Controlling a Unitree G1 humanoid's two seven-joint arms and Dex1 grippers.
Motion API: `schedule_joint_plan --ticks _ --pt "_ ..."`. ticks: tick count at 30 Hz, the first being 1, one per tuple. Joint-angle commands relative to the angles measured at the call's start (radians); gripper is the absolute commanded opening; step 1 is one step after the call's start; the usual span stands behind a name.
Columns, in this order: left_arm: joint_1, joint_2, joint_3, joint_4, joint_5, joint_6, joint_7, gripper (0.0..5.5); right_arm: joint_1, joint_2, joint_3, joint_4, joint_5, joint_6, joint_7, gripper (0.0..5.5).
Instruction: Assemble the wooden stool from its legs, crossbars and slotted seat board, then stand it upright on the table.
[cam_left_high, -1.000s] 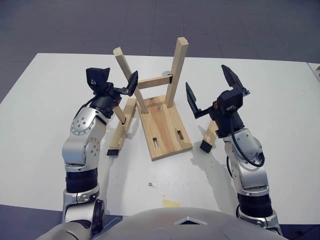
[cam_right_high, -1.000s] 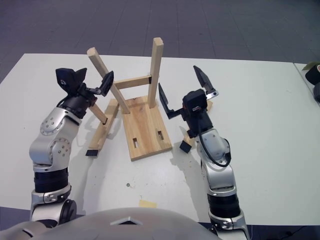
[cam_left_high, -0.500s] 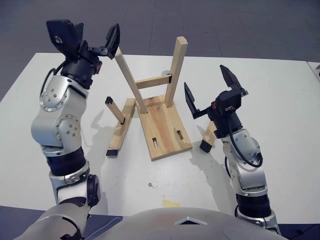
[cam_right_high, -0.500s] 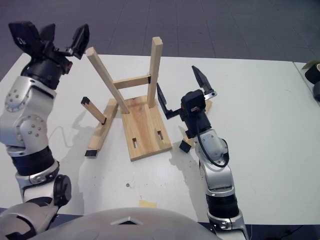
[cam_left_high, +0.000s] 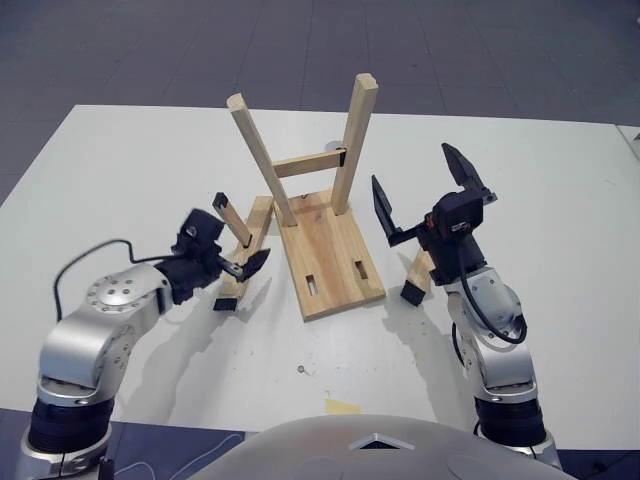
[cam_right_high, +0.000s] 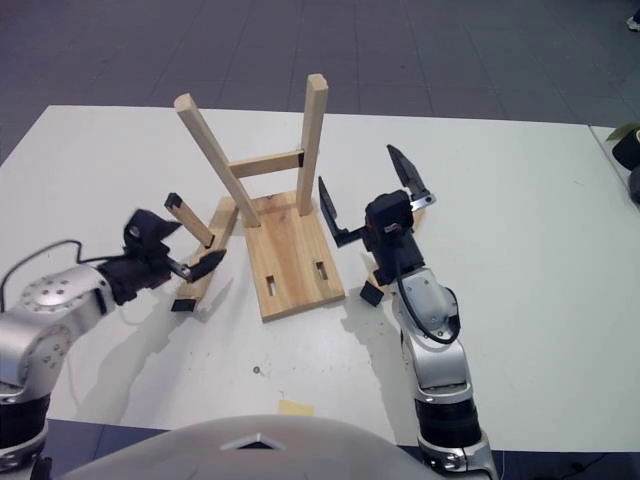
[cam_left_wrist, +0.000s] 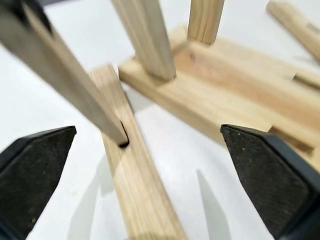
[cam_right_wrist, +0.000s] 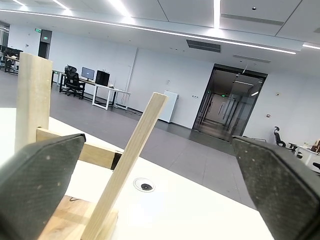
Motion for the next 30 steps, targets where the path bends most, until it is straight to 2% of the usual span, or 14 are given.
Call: schedule_joint_plan --ticks 1,3,8,14,23,27,30 --pt "-0.025 0.015 -0.085 0.114 0.098 -0.037 0.000 5.36 0.004 0.008 0.006 -0.006 -0.013 0.001 -0.010 5.40" --pt "-0.045 -0.006 -0.104 0.138 0.114 -0.036 0.000 5.36 0.001 0.009 0.009 -0.002 -0.014 -0.001 -0.008 5.40" --pt "-0.055 -0.015 -0.098 0.129 0.117 0.003 -0.012 4.64 0.000 0.010 0.011 0.000 -0.016 -0.003 -0.008 5.40" --pt "-0.042 0.028 -0.106 0.134 0.145 0.027 -0.033 3.64 0.007 0.013 0.017 0.001 -0.021 -0.007 -0.013 5.40" --pt "-0.041 0.031 -0.124 0.163 0.203 -0.019 -0.033 2.29 0.009 0.017 0.013 -0.002 -0.032 -0.006 -0.020 5.40" --pt "-0.095 -0.010 -0.044 0.207 0.247 -0.074 0.052 2.15 -0.007 0.016 0.009 0.005 -0.037 -0.005 -0.022 5.40" --pt "-0.200 -0.064 0.080 0.249 0.282 -0.156 0.185 2.13 -0.038 0.010 -0.020 0.007 -0.024 0.004 -0.021 5.40"
